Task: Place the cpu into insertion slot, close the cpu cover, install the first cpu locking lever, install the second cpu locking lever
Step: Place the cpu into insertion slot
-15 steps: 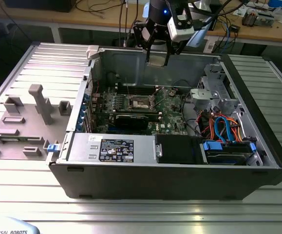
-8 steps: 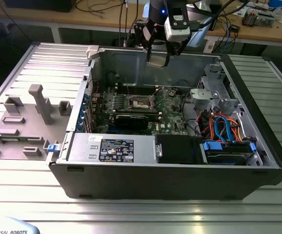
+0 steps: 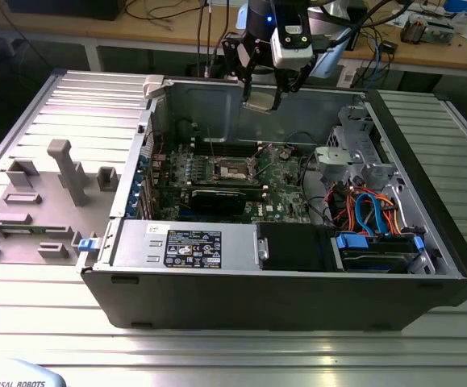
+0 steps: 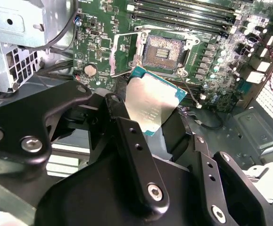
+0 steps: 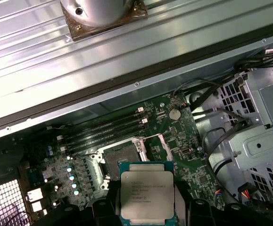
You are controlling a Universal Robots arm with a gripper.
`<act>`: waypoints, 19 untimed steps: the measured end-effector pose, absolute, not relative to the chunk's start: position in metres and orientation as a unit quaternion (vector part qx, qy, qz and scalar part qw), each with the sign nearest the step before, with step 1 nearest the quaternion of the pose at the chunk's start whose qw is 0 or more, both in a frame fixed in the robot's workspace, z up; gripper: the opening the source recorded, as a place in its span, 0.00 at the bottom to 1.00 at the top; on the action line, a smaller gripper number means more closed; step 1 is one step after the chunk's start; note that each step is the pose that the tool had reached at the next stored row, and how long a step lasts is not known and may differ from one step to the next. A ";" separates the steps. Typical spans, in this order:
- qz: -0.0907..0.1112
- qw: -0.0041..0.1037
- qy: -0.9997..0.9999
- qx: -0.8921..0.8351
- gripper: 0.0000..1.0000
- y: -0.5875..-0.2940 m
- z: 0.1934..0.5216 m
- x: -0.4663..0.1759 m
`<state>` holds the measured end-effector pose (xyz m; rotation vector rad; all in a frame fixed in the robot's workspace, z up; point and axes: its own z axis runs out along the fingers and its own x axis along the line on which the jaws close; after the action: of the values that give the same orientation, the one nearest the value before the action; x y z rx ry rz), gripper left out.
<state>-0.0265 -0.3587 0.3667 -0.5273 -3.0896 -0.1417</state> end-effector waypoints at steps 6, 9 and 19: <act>-0.045 0.001 -0.980 -0.194 0.54 -0.359 0.366 -0.027; -0.045 0.000 -0.975 -0.217 0.54 -0.359 0.366 -0.027; -0.045 -0.002 -0.965 -0.259 0.54 -0.359 0.365 -0.027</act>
<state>-0.0267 -0.3587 0.3652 -0.8161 -3.0352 -0.1405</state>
